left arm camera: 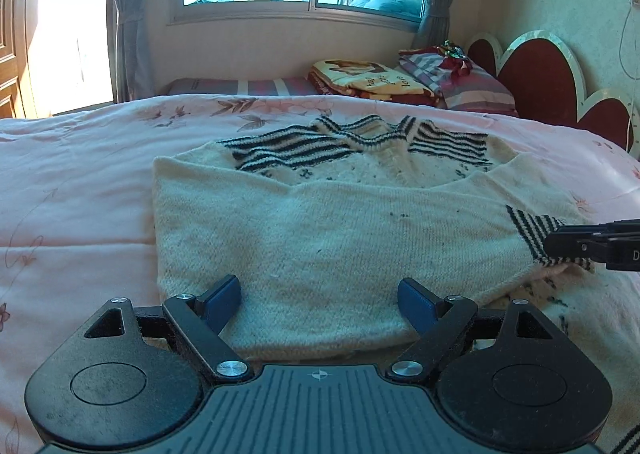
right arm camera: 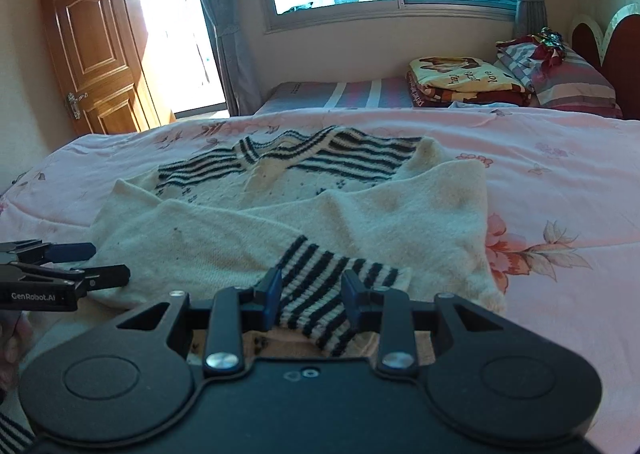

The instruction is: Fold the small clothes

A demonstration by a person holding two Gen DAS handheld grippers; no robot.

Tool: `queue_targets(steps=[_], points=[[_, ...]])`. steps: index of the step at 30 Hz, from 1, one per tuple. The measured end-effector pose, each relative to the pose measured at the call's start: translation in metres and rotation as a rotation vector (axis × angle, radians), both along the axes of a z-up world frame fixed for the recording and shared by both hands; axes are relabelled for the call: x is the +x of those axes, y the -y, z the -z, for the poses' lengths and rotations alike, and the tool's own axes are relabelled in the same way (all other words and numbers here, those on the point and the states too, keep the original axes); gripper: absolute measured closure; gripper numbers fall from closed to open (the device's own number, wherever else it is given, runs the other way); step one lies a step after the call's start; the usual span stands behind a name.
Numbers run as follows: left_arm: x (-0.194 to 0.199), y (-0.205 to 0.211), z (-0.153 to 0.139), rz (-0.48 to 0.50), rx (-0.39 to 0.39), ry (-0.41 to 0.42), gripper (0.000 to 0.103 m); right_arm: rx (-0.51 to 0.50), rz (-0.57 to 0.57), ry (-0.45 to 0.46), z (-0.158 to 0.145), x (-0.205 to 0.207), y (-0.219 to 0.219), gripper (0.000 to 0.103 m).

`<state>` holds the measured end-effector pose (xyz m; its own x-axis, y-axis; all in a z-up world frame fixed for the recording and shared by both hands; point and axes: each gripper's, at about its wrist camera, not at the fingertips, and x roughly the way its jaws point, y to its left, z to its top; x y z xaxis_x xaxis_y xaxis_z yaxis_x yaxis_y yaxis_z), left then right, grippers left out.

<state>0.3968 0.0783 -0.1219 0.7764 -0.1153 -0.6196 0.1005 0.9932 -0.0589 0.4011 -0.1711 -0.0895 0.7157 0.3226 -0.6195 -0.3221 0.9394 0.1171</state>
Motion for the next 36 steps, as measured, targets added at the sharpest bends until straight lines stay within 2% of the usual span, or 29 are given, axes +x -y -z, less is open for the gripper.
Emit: queue_targets(steps=[6,9,12,16,27,36], points=[[-0.009,-0.008,0.002,-0.003,0.004,0.002,0.018,-0.021,0.099,-0.001,0.0,-0.001,0.017,0.075],[-0.016,-0.01,0.003,-0.011,0.006,0.008,0.018,-0.028,0.109,-0.004,0.002,-0.003,0.025,0.076],[-0.014,-0.008,0.004,-0.017,0.011,0.007,0.018,-0.036,0.099,-0.007,0.004,-0.002,0.027,0.072],[-0.009,-0.003,0.005,-0.013,0.03,0.0,0.011,-0.021,0.096,-0.001,0.008,0.0,0.029,0.071],[-0.011,0.004,0.005,-0.044,0.057,0.0,0.011,0.038,0.07,0.016,0.013,-0.003,0.04,0.07],[-0.01,0.014,0.006,-0.082,0.103,-0.016,0.006,0.032,0.009,0.027,0.014,-0.003,0.043,0.07]])
